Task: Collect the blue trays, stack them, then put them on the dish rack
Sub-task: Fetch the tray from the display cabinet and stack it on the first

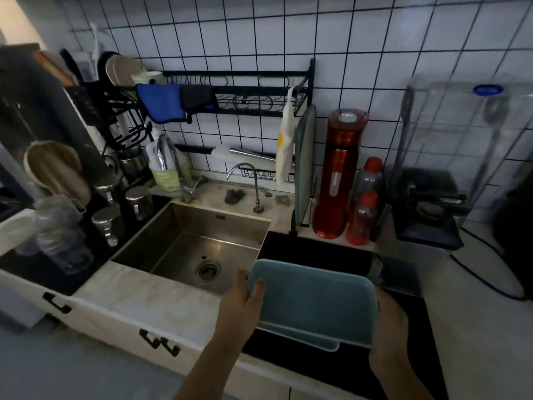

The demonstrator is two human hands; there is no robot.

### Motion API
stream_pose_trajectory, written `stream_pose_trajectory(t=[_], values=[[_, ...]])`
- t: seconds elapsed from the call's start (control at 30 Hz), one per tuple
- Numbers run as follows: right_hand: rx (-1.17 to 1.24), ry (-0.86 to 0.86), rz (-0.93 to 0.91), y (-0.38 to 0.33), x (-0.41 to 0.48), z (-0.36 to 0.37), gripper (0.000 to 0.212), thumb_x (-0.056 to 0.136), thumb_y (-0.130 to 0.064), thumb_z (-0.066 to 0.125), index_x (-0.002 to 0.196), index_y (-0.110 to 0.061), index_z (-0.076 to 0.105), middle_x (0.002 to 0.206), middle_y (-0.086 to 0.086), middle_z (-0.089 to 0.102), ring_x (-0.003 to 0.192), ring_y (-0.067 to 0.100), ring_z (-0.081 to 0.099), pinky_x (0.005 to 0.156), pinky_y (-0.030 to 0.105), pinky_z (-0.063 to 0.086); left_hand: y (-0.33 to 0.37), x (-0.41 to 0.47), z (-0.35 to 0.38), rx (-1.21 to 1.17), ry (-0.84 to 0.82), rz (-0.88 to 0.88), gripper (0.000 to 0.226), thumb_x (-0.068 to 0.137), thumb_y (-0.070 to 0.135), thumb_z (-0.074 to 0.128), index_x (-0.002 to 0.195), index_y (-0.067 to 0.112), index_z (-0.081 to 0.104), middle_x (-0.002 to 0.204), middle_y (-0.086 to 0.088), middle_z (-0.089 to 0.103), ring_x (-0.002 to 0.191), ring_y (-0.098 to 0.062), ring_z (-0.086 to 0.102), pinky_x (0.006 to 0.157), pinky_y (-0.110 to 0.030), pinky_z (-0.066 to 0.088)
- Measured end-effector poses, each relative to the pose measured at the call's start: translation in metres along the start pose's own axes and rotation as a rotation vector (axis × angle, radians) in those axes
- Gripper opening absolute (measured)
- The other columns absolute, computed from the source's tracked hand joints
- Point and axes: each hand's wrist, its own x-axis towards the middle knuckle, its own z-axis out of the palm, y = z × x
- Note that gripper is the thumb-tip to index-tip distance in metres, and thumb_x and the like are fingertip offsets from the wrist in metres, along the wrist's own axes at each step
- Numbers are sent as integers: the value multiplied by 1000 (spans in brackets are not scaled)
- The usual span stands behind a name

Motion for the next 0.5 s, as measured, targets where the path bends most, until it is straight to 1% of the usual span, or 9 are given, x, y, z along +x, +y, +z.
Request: stream_pose_trajectory(t=[0.07, 0.1, 0.13, 0.2, 0.23, 0.33, 0.37, 0.43, 0.5], values=[[-17, -4, 20, 15, 10, 9, 34, 102, -21, 44, 122, -2, 63, 119, 17, 64, 110, 32, 58, 92, 38, 42, -11, 10, 11, 6, -18, -49, 38, 96, 48, 44, 123, 21, 44, 107, -2, 63, 93, -19, 65, 80, -47, 58], [-17, -2, 34, 22, 14, 13, 35, 102, -20, 43, 125, 0, 61, 124, 18, 62, 114, 33, 56, 95, 37, 41, -16, 15, 16, 1, -27, -74, 37, 96, 46, 46, 123, 20, 44, 108, -3, 63, 94, -20, 65, 80, -48, 57], [-20, 3, 45, 29, 18, 18, 36, 102, -20, 44, 126, 0, 60, 126, 18, 61, 115, 33, 55, 95, 35, 40, -21, 19, 20, -4, -36, -97, 37, 96, 45, 47, 123, 20, 43, 109, -4, 63, 95, -21, 65, 81, -47, 57], [-67, -5, 71, 43, 26, 29, 37, 100, -22, 46, 128, -1, 60, 130, 20, 59, 113, 31, 55, 87, 28, 38, -33, 30, 28, -21, -44, -147, 35, 96, 42, 51, 122, 21, 42, 112, -5, 62, 97, -21, 64, 81, -44, 57], [-95, -12, 100, 49, 28, 34, 39, 100, -24, 47, 131, -4, 58, 134, 20, 57, 116, 32, 54, 87, 29, 38, -38, 34, 30, -43, -51, -174, 35, 95, 41, 53, 122, 23, 40, 114, -6, 61, 98, -20, 64, 81, -42, 57], [-126, -26, 174, 69, 35, 48, 45, 99, -29, 50, 139, -11, 52, 143, 16, 51, 126, 36, 49, 101, 43, 39, -58, 49, 37, -67, -81, -254, 39, 95, 40, 54, 127, 22, 40, 118, -5, 60, 98, -18, 62, 74, -31, 54], [-129, -18, 181, 75, 37, 51, 46, 98, -29, 52, 140, -11, 52, 144, 16, 50, 127, 37, 49, 102, 44, 39, -65, 54, 40, -52, -84, -269, 40, 95, 38, 55, 128, 20, 41, 118, -6, 60, 98, -19, 62, 74, -31, 53], [-140, -11, 193, 87, 41, 56, 48, 97, -30, 55, 142, -11, 50, 145, 16, 51, 127, 36, 49, 100, 42, 39, -78, 62, 46, -32, -83, -284, 43, 95, 35, 57, 131, 17, 43, 119, -8, 60, 103, -25, 61, 82, -39, 53], [-141, -8, 210, 95, 43, 60, 53, 96, -32, 58, 143, -11, 49, 145, 15, 51, 128, 35, 50, 100, 41, 40, -87, 67, 52, -31, -90, -296, 46, 94, 34, 58, 133, 14, 44, 122, -10, 58, 108, -28, 59, 87, -41, 51]])
